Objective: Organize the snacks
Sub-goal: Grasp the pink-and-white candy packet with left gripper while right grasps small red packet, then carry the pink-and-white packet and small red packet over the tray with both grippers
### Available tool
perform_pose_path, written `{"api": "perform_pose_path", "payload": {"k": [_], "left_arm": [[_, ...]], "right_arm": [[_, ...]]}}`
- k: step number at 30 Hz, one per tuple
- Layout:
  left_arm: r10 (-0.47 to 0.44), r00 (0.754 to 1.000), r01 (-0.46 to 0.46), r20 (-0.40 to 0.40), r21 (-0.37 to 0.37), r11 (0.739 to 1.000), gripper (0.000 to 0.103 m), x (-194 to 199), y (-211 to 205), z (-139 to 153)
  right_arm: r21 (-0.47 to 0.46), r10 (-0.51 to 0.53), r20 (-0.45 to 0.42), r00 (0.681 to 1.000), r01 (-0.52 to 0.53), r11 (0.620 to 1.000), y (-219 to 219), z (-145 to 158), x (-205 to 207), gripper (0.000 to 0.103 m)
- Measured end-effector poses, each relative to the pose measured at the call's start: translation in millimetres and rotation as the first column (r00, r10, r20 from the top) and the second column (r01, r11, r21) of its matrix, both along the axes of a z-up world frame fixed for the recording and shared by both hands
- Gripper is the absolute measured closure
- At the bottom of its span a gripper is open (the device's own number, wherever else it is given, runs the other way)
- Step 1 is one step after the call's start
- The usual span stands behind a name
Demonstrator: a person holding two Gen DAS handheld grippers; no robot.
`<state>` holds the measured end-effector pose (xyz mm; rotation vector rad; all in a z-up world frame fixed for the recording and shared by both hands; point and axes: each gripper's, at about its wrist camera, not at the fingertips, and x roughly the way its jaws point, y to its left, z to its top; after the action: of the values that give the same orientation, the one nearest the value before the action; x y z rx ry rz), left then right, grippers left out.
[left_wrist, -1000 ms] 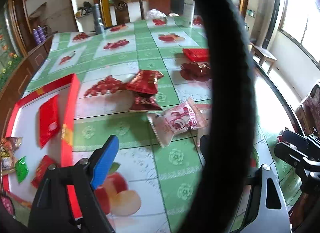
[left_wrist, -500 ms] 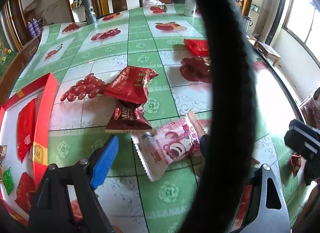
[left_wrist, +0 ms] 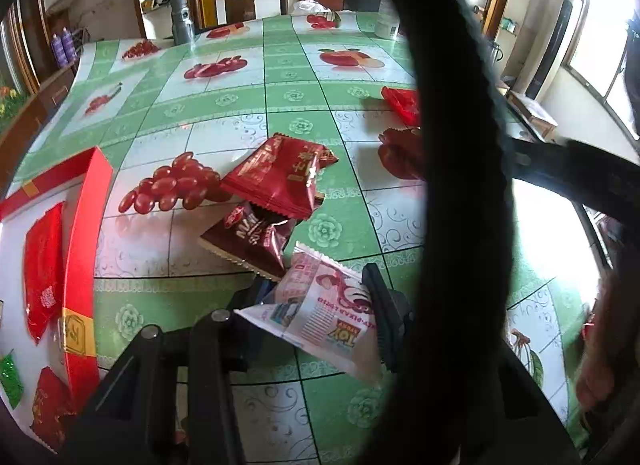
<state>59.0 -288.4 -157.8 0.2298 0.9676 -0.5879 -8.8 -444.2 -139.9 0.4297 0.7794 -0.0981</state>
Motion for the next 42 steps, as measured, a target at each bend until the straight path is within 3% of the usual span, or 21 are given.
{"api": "perform_pose_path", "payload": {"k": [11, 13, 15, 16, 19, 33, 42], "left_arm": [[0.029, 0.999, -0.031, -0.028, -0.057, 0.998, 0.058, 6, 31, 4], [0.035, 0.999, -0.037, -0.03, -0.069, 0.997, 0.059, 5, 35, 5], [0.041, 0.999, -0.044, -0.034, -0.079, 0.996, 0.059, 6, 39, 7], [0.045, 0.998, -0.048, -0.032, -0.082, 0.996, 0.059, 6, 40, 8], [0.054, 0.998, -0.056, -0.026, -0.087, 0.995, 0.059, 4, 42, 12], [0.05, 0.998, -0.048, 0.022, -0.103, 0.994, 0.062, -29, 46, 35], [0.073, 0.995, -0.066, 0.062, -0.102, 0.993, 0.062, -50, 57, 49]], "right_arm": [[-0.159, 0.023, -0.125, 0.992, -0.043, 0.986, 11, -21, 51, 0.039], [-0.239, 0.005, -0.146, 0.989, -0.04, 0.97, 16, -25, 52, 0.039], [-0.272, -0.006, -0.15, 0.989, -0.035, 0.962, 17, -25, 51, 0.044], [-0.275, -0.011, -0.147, 0.989, -0.03, 0.961, 16, -25, 49, 0.052], [-0.233, -0.007, -0.127, 0.992, -0.023, 0.972, 12, -20, 43, 0.073], [-0.082, 0.026, 0.007, 1.0, -0.026, 0.996, 21, 11, -32, 0.078], [-0.06, 0.039, 0.054, 0.998, -0.035, 0.998, 33, 21, -72, 0.081]]}}
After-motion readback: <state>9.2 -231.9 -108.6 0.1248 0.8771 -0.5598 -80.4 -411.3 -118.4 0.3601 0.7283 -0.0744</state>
